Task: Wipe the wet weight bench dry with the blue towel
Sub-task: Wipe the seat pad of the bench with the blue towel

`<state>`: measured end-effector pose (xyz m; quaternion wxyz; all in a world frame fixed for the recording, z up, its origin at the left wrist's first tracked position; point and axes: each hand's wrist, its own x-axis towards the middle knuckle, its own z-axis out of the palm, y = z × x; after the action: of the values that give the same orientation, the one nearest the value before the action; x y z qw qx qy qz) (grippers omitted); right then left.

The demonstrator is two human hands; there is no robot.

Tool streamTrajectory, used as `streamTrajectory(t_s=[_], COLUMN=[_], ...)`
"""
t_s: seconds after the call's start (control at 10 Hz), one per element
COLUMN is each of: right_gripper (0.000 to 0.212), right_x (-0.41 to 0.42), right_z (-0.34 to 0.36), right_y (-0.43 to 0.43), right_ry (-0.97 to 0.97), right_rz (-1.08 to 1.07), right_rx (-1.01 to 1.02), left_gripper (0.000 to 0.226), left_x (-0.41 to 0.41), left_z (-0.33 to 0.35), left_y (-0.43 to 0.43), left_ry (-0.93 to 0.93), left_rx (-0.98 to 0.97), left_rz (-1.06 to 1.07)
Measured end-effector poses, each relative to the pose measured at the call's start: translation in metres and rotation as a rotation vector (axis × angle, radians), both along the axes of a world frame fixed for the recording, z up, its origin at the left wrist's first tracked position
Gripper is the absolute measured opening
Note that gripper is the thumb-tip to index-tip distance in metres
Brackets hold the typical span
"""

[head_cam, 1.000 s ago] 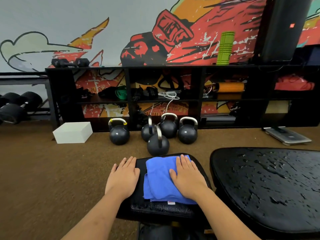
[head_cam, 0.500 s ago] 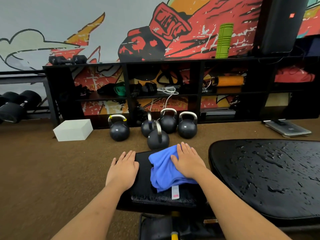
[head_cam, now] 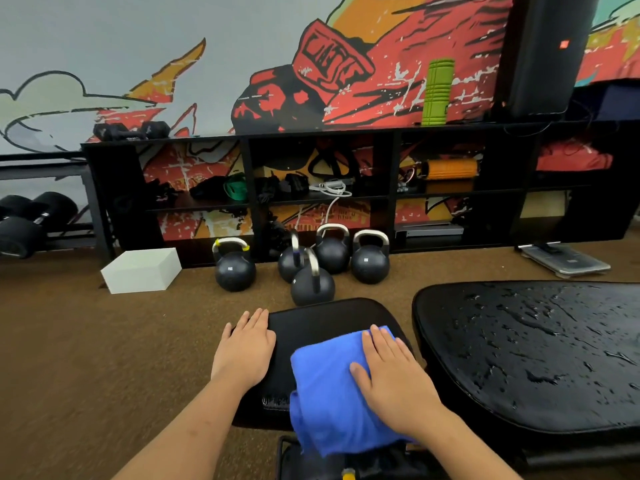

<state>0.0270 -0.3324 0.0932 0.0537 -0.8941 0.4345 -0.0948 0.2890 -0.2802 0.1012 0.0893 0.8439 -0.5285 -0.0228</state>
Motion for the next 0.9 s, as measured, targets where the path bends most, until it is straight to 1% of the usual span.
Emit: streamTrajectory(t_s=[0.1, 0.2, 0.3, 0.4, 0.5, 0.6, 0.7, 0.8, 0.9], right_gripper=[0.074, 0.069, 0.070, 0.080, 0.097, 0.090, 0.104, 0.073, 0.068], right_x=[0.022, 0.043, 0.052, 0.038, 0.011, -0.003, 0.008, 0.032, 0.049], right_z=[0.004, 0.005, 0.007, 0.008, -0.006, -0.012, 0.000, 0.007, 0.009], right_y=[-0.043, -0.080, -0.088, -0.060, -0.013, 0.005, -0.018, -0.062, -0.093], right_ry=[0.043, 0.062, 0.050, 0.027, -0.011, 0.020, 0.012, 0.049, 0.060], right_rz=[-0.018, -0.048, -0.062, -0.065, -0.032, -0.065, 0.007, -0.042, -0.046], right_rx=[0.064, 0.070, 0.077, 0.095, 0.003, -0.033, 0.048, 0.076, 0.118], left_gripper=[0.055, 0.055, 0.056, 0.056, 0.056, 0.056, 0.056, 0.056, 0.056], left_x=[0.000, 0.001, 0.002, 0.001, 0.001, 0.001, 0.002, 0.003, 0.003], left_z=[-0.001, -0.002, -0.002, -0.002, -0.002, -0.004, -0.004, -0.005, -0.005], left_y=[0.000, 0.000, 0.001, 0.001, -0.001, -0.002, -0.002, -0.002, -0.001], left_ry=[-0.002, -0.006, 0.000, 0.002, 0.004, 0.007, 0.000, 0.001, 0.000], left_rx=[0.004, 0.001, 0.002, -0.002, -0.014, -0.017, -0.017, -0.024, -0.022], left_rz=[-0.004, -0.005, -0.007, -0.013, -0.010, -0.005, -0.005, -0.003, -0.011])
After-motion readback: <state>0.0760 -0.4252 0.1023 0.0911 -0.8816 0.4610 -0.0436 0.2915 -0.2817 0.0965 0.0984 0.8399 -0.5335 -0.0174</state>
